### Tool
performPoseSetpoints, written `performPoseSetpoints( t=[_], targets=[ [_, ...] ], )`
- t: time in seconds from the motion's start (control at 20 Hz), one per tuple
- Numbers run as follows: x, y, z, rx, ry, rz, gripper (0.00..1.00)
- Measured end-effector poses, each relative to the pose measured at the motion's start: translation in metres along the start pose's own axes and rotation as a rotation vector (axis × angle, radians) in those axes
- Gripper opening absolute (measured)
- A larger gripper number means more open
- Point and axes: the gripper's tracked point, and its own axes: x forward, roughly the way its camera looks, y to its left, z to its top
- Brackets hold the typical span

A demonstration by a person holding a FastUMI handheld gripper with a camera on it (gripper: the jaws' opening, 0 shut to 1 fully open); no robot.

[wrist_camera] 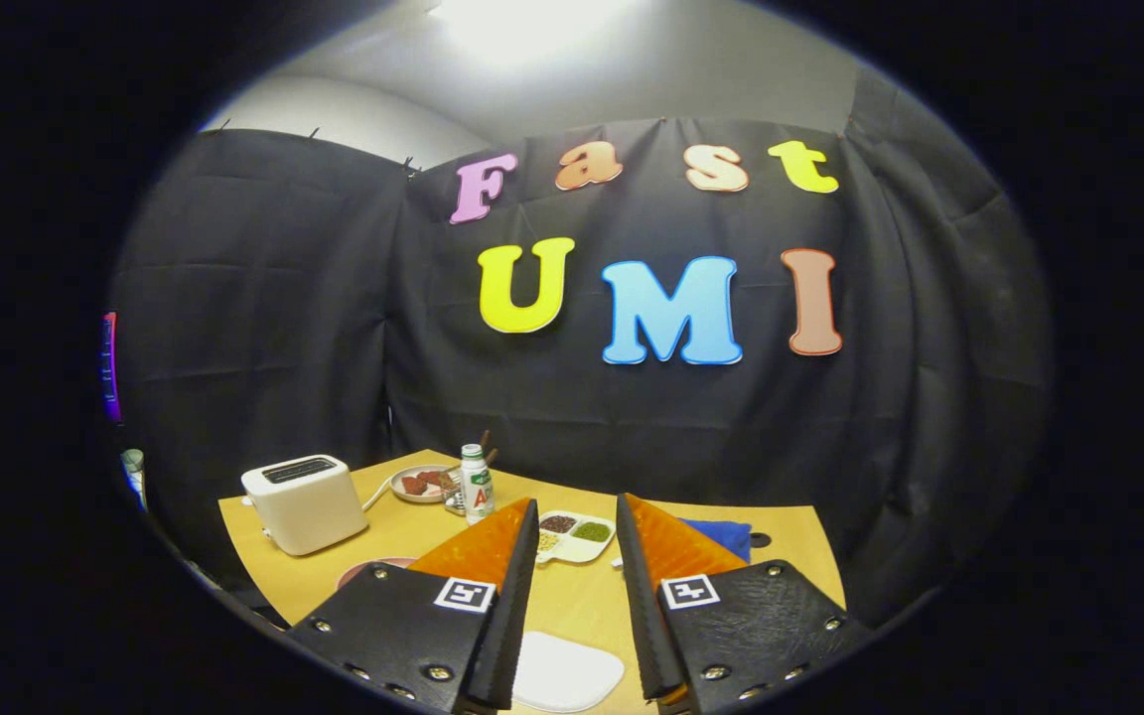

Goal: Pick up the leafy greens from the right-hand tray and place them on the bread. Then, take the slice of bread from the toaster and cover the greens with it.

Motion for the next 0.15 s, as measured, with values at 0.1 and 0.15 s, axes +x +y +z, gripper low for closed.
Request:
performPoseSetpoints(
  t=[0.1,0.15],
  targets=[
    [-0.020,-0.035,0.000,0.006,-0.026,-0.046,0.47],
    [-0.031,-0.052,-0.001,0.004,-0.032,-0.069,0.47]
  ],
)
